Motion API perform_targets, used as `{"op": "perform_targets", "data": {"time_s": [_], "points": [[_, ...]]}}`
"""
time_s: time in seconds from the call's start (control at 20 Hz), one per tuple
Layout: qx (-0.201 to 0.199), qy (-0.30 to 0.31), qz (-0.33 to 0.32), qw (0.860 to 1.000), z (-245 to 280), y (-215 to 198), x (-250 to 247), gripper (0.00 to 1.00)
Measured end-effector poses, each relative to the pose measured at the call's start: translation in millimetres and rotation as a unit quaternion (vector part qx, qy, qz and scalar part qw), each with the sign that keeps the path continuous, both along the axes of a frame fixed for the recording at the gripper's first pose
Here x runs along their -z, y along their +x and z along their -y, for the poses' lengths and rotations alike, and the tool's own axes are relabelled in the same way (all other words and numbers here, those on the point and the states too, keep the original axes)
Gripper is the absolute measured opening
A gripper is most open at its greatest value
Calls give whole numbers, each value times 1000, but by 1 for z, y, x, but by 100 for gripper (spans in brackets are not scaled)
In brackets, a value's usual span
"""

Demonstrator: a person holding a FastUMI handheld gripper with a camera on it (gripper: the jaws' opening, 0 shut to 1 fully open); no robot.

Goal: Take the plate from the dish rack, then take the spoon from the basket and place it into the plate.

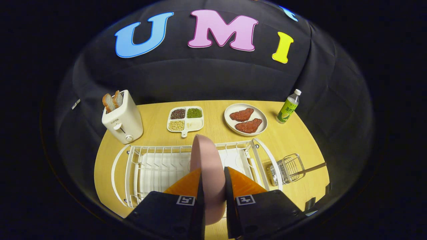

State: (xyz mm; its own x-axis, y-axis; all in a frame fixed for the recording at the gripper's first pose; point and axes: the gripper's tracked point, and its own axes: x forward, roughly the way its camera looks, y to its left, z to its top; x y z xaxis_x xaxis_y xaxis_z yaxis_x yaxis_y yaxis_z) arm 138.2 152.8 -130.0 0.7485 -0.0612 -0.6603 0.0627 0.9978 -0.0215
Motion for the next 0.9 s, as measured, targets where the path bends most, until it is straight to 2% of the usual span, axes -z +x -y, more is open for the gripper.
{"op": "perform_targets", "data": {"time_s": [0.25,0.45,0.65,0.9], "points": [[24,16,1,1000,28,-3,-10,29],[28,69,-7,997,40,-21,-17,22],[16,120,-23,992,52,-55,-10,22],[-13,169,-39,985,77,-122,6,22]]}}
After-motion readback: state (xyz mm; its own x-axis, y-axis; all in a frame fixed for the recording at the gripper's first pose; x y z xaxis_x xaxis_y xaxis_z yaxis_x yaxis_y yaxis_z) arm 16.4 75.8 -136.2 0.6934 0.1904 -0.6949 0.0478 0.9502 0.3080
